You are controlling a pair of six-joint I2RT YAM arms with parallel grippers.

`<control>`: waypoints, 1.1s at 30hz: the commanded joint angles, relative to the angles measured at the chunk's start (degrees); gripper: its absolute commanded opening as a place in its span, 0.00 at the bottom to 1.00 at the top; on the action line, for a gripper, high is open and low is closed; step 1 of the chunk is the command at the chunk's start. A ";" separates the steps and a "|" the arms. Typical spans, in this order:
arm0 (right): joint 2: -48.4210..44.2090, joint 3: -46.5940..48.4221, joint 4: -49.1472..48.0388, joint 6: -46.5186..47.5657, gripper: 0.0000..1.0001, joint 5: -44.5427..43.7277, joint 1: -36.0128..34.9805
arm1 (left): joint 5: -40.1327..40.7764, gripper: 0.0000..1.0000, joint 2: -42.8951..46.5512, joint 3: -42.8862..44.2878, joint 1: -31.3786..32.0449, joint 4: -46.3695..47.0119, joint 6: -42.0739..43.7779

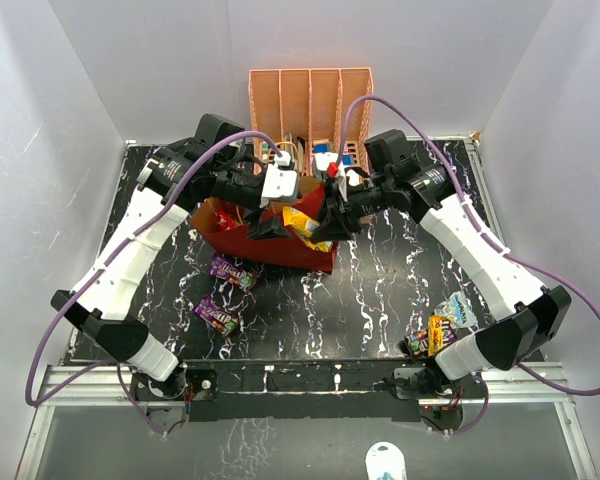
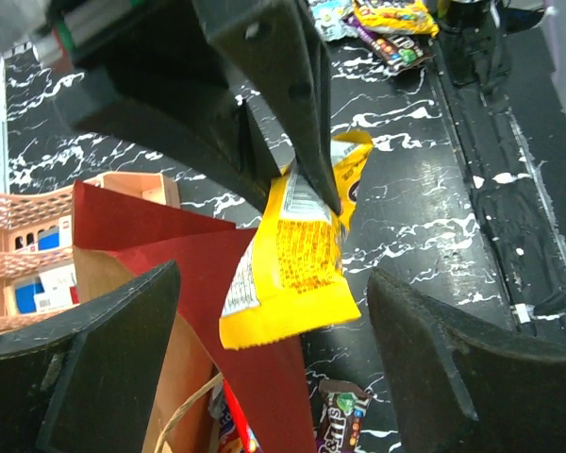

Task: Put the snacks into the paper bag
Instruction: Place the snack in the paper bag.

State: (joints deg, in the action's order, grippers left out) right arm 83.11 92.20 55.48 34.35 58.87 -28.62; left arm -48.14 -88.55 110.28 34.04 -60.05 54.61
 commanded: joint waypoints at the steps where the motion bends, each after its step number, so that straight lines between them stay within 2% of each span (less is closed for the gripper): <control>1: -0.15 2.68 -2.55 -1.84 0.26 1.53 -1.83 | -7.27 0.74 0.73 0.69 0.51 -3.01 5.34; 8: -0.54 1.68 -4.30 -3.39 0.26 0.49 -2.97 | -6.55 0.51 1.62 -2.48 0.95 -2.92 5.63; 20: -1.00 -0.12 -4.95 -3.85 0.28 -0.64 -3.08 | -3.75 0.30 3.24 -3.89 0.94 -3.14 6.17; 22: -1.17 -0.56 -5.02 -3.95 0.32 -0.93 -3.04 | -3.27 0.26 3.43 -3.98 0.94 -3.10 5.89; 30: -2.62 -2.27 -5.21 -4.04 0.60 -3.42 -3.04 | -0.66 0.02 4.99 -4.02 0.94 -3.46 4.97; 33: -3.39 -2.54 -5.38 -4.44 0.66 -5.38 -2.97 | 1.40 0.00 5.73 -3.39 0.96 -3.98 4.05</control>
State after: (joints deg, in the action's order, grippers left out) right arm 82.89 89.82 52.18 30.50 56.03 -31.51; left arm -47.77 -86.37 106.26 34.74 -62.54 59.16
